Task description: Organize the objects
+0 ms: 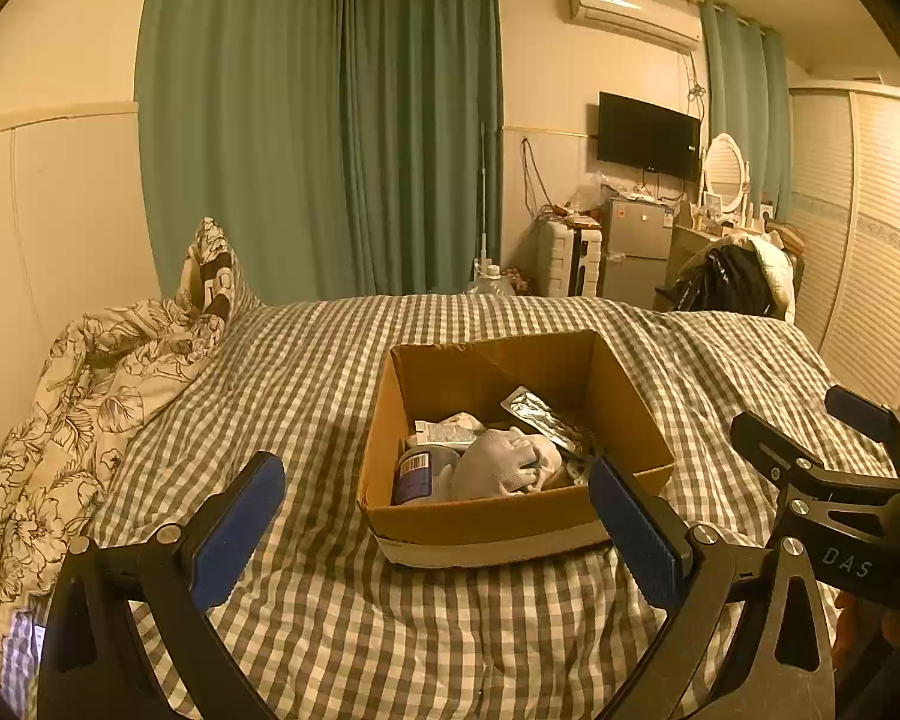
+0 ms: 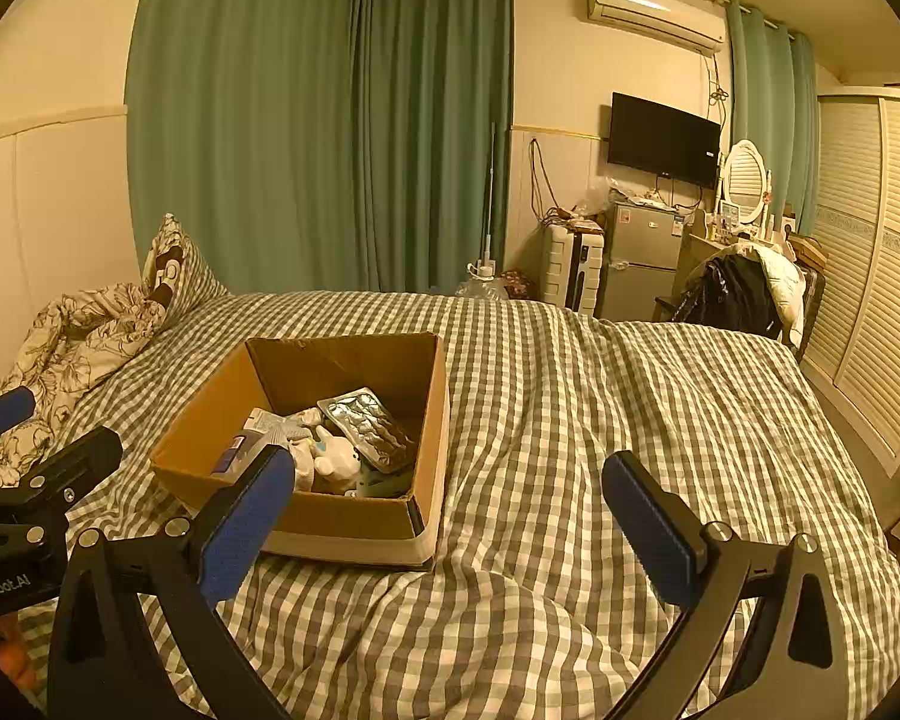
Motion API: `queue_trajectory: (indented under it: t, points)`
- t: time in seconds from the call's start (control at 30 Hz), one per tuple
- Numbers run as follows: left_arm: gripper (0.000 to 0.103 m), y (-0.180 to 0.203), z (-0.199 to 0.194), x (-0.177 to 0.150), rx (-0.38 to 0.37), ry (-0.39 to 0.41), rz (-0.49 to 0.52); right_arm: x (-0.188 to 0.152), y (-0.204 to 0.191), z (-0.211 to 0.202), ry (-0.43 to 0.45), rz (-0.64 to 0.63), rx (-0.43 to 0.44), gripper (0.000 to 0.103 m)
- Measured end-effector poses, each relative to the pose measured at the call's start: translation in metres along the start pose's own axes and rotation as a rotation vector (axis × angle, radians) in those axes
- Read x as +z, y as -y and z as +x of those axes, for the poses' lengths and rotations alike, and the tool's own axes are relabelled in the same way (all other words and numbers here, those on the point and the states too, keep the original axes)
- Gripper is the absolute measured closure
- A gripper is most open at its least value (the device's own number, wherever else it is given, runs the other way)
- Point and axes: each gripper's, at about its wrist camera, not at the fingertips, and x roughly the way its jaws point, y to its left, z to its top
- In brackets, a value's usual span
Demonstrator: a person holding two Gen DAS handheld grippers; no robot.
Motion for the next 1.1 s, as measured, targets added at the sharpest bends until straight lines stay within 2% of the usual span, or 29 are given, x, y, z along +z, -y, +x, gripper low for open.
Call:
queue_trajectory:
  t: [1.1]
  points:
    - [0.0,0.0,-0.0011,-0.0051,0.026,0.011,0.008,-0.0026,-0.0005,0.0017,-0.009,-0.002,0.002,0.0]
